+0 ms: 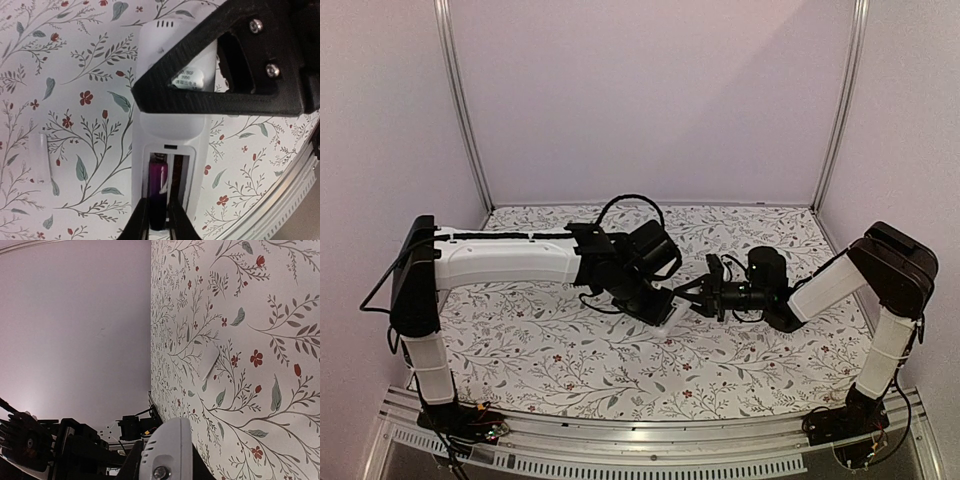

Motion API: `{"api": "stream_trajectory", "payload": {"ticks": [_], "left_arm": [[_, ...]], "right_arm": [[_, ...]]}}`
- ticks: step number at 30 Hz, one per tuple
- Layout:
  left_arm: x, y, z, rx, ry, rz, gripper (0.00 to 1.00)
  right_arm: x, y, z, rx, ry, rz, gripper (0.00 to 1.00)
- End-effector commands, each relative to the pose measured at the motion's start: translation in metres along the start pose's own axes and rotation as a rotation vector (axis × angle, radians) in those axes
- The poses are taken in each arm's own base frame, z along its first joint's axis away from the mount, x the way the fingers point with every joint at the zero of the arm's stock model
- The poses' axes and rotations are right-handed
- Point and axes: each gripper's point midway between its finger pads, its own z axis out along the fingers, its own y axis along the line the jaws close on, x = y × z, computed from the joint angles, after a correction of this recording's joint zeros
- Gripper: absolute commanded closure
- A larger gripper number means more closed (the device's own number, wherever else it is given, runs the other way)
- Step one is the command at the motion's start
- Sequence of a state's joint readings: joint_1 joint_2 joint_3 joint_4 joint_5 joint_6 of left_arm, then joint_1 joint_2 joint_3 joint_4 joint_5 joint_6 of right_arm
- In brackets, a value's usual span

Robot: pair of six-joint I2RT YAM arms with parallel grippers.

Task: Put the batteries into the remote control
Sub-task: Place the battery in the battery compartment, then load the battery into the battery compartment.

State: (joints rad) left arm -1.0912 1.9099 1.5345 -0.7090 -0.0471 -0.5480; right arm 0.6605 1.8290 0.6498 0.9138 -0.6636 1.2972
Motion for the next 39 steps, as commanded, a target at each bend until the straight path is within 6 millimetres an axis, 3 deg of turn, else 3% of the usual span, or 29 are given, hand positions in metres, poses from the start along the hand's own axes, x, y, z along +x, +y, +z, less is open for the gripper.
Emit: {"api": "stream_trajectory", "payload": {"ticks": [1, 10, 16, 26, 29, 32, 35, 39], "left_arm": [[0.000, 0.001, 0.006, -0.022, -0.013, 0.018, 0.82], [0.003, 0.001, -0.002, -0.012, -0.014, 0.026, 0.75], [-0.006, -0.007, -0.017, 0.039, -0.067, 0.027, 0.69], [-0.037, -0.024, -0.073, 0.131, -0.229, 0.118, 0.24], [-0.041, -0.023, -0.094, 0.134, -0.291, 0.200, 0.15], [-0.031, -0.019, -0.117, 0.157, -0.365, 0.316, 0.01], [-0.015, -0.017, -0.126, 0.173, -0.389, 0.473, 0.01], [0.013, -0.022, -0.125, 0.217, -0.393, 0.720, 0.16]], "right_arm": [[0.005, 0.025, 0.006, -0.087, 0.035, -0.033, 1.00], [0.006, 0.026, 0.006, -0.090, 0.036, -0.034, 1.00], [0.006, 0.027, 0.006, -0.092, 0.039, -0.038, 1.00], [0.008, 0.027, 0.005, -0.095, 0.051, -0.038, 1.00], [0.007, 0.032, 0.005, -0.106, 0.062, -0.046, 1.00], [0.011, 0.039, 0.005, -0.123, 0.094, -0.060, 1.00], [0.015, 0.043, 0.005, -0.127, 0.128, -0.076, 1.00], [0.023, 0.048, 0.003, -0.132, 0.178, -0.092, 1.00]]}}
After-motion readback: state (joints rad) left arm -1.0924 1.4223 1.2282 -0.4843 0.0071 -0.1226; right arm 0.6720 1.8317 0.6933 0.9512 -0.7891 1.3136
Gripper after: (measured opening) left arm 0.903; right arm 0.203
